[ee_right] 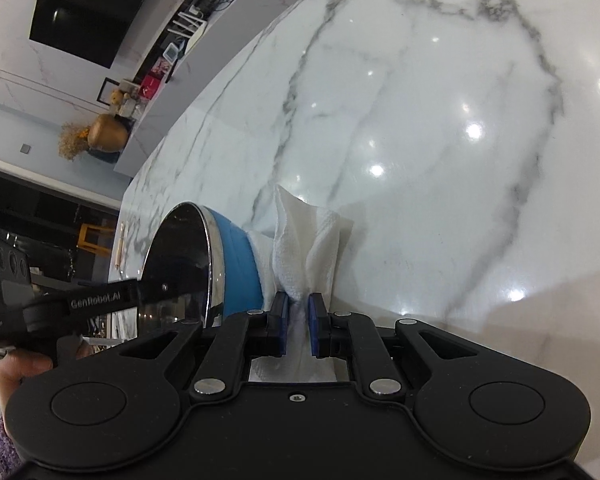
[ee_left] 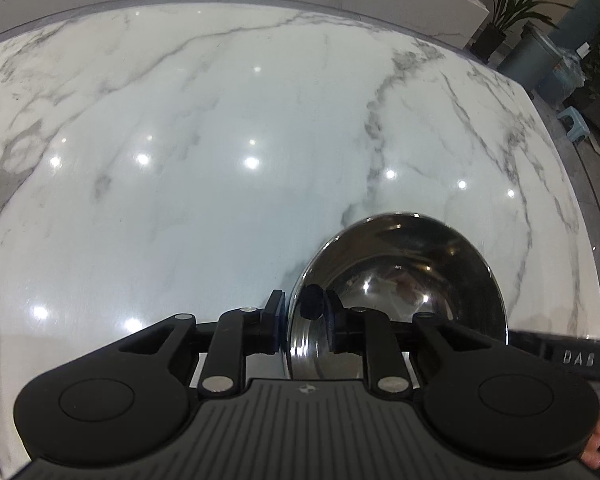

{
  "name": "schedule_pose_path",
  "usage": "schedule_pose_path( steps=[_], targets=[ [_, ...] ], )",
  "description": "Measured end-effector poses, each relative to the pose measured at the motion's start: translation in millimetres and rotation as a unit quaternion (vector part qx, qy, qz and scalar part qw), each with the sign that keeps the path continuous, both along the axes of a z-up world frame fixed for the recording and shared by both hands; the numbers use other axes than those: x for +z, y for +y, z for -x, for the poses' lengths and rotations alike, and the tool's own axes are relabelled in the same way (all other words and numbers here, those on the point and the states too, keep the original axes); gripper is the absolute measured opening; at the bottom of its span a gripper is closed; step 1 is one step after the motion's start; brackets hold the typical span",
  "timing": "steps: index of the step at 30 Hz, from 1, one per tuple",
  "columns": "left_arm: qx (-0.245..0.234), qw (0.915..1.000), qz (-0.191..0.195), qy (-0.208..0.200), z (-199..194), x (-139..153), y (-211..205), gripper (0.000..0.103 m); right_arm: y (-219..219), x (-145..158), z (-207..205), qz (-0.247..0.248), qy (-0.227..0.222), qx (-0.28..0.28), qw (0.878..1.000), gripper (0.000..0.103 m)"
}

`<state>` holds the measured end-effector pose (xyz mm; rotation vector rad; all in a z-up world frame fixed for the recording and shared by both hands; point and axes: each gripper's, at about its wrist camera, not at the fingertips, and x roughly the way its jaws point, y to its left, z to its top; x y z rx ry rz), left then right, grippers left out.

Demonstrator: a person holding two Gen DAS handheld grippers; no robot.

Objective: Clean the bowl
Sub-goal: 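Lift the cloth out of the bowl with the right gripper and roll it, then wipe the bowl's blue outer side with the cloth in the right gripper while the left gripper holds the rim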

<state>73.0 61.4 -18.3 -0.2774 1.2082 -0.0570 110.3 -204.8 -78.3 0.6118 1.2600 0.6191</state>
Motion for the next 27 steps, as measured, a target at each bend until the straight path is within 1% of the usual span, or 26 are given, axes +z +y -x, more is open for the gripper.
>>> schedule_pose_path(
  steps=[2, 5, 9, 12, 14, 16, 17, 20, 21, 24, 27],
  targets=[
    [0.007, 1.0, 0.005, 0.0, 1, 0, 2, 0.019, 3, 1, -2, -0.001, 0.001, -0.001, 1.0, 0.01],
    [0.022, 0.9997, -0.003, -0.002, 6, 2, 5, 0.02, 3, 2, -3, -0.005, 0.001, 0.0, 1.0, 0.01],
    [0.034, 0.9994, -0.011, -0.004, 13, 6, 9, 0.024, -4, 8, -4, -0.011, -0.011, -0.006, 1.0, 0.01],
    [0.048, 0.9988, 0.002, -0.005, 20, 9, 14, 0.026, -18, 15, -8, -0.046, -0.021, -0.028, 0.998, 0.01],
    [0.054, 0.9984, 0.016, -0.006, 23, 11, 16, 0.027, -27, 18, -10, -0.074, -0.023, -0.042, 0.996, 0.01],
    [0.051, 0.998, 0.038, -0.002, 25, 12, 16, 0.028, -34, 19, -12, -0.098, -0.021, -0.049, 0.994, 0.01],
    [0.046, 0.998, 0.043, 0.004, 25, 12, 14, 0.028, -36, 18, -13, -0.106, -0.019, -0.053, 0.993, 0.01],
    [0.04, 0.9985, 0.037, 0.011, 25, 10, 10, 0.028, -38, 15, -15, -0.109, -0.012, -0.052, 0.993, 0.01],
    [0.04, 0.9985, 0.035, 0.013, 25, 9, 9, 0.027, -38, 14, -15, -0.11, -0.009, -0.05, 0.993, 0.01],
    [0.035, 0.999, 0.021, 0.016, 24, 8, 8, 0.019, -37, 11, -17, -0.113, -0.002, -0.046, 0.993, 0.01],
    [0.031, 0.9993, 0.014, 0.015, 23, 7, 7, 0.018, -38, 9, -17, -0.116, 0.003, -0.041, 0.992, 0.01]
  ],
)
